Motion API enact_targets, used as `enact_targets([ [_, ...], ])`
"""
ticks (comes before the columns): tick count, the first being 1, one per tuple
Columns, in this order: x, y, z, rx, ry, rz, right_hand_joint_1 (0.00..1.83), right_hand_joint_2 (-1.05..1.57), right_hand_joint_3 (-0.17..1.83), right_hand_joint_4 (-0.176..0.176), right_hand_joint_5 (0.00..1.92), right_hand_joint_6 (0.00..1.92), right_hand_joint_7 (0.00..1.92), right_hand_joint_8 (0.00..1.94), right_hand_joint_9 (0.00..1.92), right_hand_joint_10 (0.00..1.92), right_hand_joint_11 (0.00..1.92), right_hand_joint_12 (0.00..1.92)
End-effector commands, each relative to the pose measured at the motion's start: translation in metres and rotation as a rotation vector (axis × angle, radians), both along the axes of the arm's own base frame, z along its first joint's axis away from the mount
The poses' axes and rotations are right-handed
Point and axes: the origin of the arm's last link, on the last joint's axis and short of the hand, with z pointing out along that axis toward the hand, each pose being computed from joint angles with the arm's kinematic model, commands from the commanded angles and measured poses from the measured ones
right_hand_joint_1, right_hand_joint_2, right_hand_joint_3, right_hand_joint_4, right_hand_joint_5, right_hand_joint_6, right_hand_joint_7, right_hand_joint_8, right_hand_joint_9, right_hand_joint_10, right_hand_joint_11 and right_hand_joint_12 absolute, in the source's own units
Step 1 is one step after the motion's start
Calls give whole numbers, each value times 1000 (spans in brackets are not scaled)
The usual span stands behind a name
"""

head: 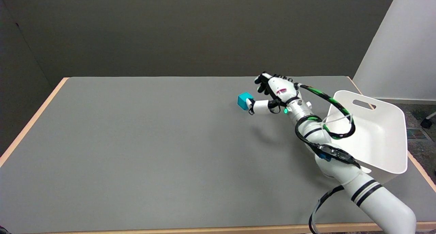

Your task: Pick up blue wooden cube.

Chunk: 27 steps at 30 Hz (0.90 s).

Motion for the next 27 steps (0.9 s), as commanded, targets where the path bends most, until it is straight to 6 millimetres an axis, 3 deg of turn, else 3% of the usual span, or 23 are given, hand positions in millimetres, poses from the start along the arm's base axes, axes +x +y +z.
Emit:
enact_targets([
  [1, -29, -1, -5, -8, -20, -103, 711, 655, 864, -176, 343, 709, 571, 883, 517, 1310, 473, 1754],
  [11, 5, -46, -1, 58, 105, -61, 705, 654, 863, -164, 333, 670, 552, 853, 503, 1293, 477, 1756],
  [27, 1, -73, 43, -102, 53, -101, 687, 653, 851, -176, 321, 666, 542, 850, 493, 1289, 485, 1762],
])
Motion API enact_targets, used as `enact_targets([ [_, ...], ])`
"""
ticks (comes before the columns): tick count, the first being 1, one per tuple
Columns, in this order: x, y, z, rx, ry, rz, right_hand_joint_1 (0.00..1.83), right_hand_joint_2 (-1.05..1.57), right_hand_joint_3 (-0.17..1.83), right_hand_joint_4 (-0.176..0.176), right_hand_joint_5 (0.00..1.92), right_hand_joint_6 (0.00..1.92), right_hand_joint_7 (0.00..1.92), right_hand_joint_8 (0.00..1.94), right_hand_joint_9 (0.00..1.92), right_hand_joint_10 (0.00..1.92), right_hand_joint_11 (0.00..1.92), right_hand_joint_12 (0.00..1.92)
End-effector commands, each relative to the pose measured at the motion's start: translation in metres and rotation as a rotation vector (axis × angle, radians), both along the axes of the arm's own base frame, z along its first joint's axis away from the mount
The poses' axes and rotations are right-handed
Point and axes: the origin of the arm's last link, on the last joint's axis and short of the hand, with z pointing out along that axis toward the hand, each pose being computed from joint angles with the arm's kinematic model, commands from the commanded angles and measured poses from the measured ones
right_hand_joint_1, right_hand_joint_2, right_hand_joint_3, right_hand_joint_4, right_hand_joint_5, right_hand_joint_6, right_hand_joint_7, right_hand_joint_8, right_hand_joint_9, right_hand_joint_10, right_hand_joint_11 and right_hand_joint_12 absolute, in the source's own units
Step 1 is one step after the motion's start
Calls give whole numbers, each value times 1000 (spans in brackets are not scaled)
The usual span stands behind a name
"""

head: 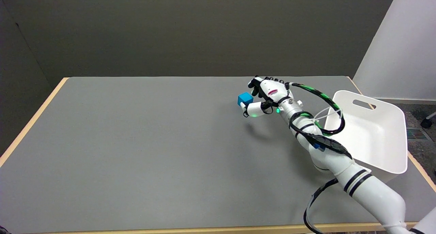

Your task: Pick up blue wooden cube.

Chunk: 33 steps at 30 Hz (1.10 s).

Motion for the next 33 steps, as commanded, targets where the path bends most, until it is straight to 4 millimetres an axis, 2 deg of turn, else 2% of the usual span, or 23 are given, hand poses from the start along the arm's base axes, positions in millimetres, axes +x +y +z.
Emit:
enact_targets([
  [1, 12, -54, 55, -158, 24, -29, 686, 653, 851, -176, 321, 665, 540, 849, 492, 1290, 486, 1763],
  [4, 11, -60, 69, -213, 24, -40, 684, 654, 851, -176, 320, 664, 539, 848, 490, 1289, 485, 1762],
  [8, 7, -64, 79, -250, 47, -69, 683, 654, 850, -176, 317, 657, 537, 847, 484, 1285, 483, 1761],
  [14, -14, -57, 88, -328, -1, -124, 681, 655, 850, -176, 312, 648, 530, 840, 471, 1274, 483, 1760],
  [17, -24, -52, 74, -304, -10, -137, 678, 655, 849, -176, 307, 641, 518, 830, 463, 1268, 482, 1759],
  [21, -32, -43, 43, -250, -45, -121, 670, 656, 848, -176, 302, 634, 511, 820, 456, 1263, 483, 1759],
  [25, -34, -25, 8, -192, -92, -85, 646, 659, 834, -176, 290, 617, 499, 807, 450, 1253, 484, 1761],
  [33, -2, 10, -40, -147, -152, 57, 579, 671, 809, -176, 274, 608, 495, 818, 452, 1258, 505, 1774],
])
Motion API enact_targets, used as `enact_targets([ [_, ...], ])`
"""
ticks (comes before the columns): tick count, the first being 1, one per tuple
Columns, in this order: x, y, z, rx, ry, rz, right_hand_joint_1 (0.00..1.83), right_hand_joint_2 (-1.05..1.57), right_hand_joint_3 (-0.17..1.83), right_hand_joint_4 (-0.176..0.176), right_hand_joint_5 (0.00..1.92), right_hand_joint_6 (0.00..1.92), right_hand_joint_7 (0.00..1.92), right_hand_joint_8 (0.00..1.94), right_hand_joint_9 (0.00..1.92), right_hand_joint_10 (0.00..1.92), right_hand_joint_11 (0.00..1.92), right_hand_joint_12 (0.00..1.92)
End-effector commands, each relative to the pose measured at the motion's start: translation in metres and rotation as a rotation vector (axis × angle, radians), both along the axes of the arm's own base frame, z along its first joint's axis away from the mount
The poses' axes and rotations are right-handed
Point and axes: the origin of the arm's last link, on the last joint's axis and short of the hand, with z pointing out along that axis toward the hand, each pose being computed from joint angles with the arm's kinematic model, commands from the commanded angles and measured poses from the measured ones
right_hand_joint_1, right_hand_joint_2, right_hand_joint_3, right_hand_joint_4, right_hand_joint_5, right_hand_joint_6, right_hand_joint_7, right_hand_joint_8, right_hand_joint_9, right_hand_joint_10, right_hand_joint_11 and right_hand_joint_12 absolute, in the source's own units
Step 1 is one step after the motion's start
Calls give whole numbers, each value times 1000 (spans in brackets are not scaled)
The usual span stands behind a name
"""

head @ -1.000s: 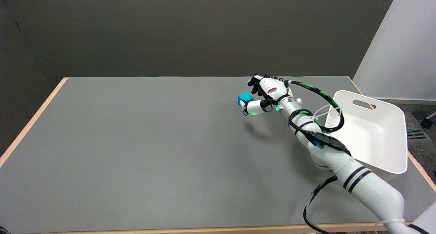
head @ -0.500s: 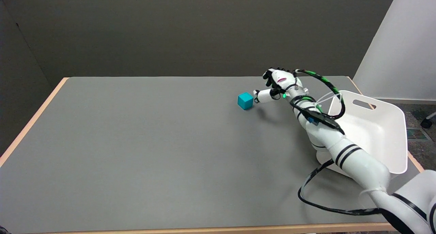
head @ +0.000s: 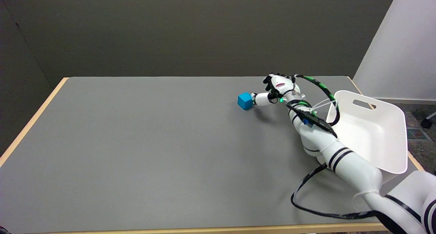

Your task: Pick up blue wooden cube.

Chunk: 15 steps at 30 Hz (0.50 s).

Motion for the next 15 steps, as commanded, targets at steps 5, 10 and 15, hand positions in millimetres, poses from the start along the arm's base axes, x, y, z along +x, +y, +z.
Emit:
enact_targets([
  [5, 8, 59, -78, 29, -124, 134, 543, 677, 795, -176, 269, 619, 494, 835, 460, 1274, 523, 1786],
  [10, 1, 49, -69, 19, -116, 103, 526, 677, 791, -176, 269, 621, 492, 838, 460, 1276, 525, 1787],
  [15, -4, 36, -65, 30, -106, 73, 525, 676, 788, -176, 269, 622, 488, 835, 459, 1275, 526, 1788],
])
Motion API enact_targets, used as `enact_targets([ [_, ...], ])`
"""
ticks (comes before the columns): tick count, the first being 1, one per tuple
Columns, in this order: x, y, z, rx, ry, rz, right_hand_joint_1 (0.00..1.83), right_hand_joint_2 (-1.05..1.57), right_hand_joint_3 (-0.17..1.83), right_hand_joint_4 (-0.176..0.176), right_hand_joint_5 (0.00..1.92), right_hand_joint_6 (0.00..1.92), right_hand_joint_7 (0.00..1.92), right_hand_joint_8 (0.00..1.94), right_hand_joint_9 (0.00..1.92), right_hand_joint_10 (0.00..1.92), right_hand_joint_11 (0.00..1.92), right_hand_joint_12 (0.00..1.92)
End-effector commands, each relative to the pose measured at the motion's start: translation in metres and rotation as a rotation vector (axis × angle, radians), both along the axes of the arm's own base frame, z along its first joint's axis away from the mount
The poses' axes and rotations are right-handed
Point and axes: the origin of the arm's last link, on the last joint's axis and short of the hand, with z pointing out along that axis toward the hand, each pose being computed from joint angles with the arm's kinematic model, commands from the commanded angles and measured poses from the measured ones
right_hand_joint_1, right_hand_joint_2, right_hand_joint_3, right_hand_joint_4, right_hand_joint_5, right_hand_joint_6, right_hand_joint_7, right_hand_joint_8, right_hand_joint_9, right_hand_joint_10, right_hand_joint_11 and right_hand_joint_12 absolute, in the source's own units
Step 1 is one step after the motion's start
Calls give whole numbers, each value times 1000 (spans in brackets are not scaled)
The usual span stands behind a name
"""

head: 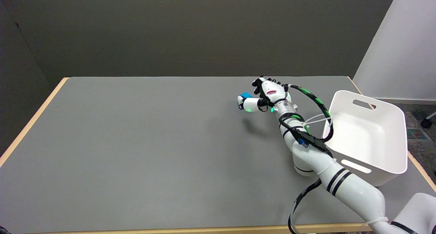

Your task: Pick up blue wooden cube.

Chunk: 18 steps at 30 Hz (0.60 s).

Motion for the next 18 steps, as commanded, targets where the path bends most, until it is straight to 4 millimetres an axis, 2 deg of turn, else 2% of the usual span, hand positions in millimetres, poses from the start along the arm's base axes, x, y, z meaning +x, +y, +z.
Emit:
enact_targets([
  [1, -9, -1, -11, 3, -36, -23, 525, 676, 788, -176, 269, 622, 487, 834, 459, 1275, 526, 1788],
  [11, -13, -21, -11, 11, -36, -41, 499, 665, 791, -176, 258, 607, 448, 765, 403, 1234, 503, 1777],
  [14, -12, -24, -11, 13, -37, -39, 460, 652, 781, -176, 234, 574, 377, 671, 296, 1132, 454, 1746],
  [16, -11, -25, -11, 16, -33, -37, 407, 641, 754, -176, 195, 524, 276, 558, 187, 1015, 348, 1654],
  [18, -10, -26, -11, 15, -33, -35, 392, 636, 749, -176, 178, 505, 246, 530, 151, 976, 311, 1615],
])
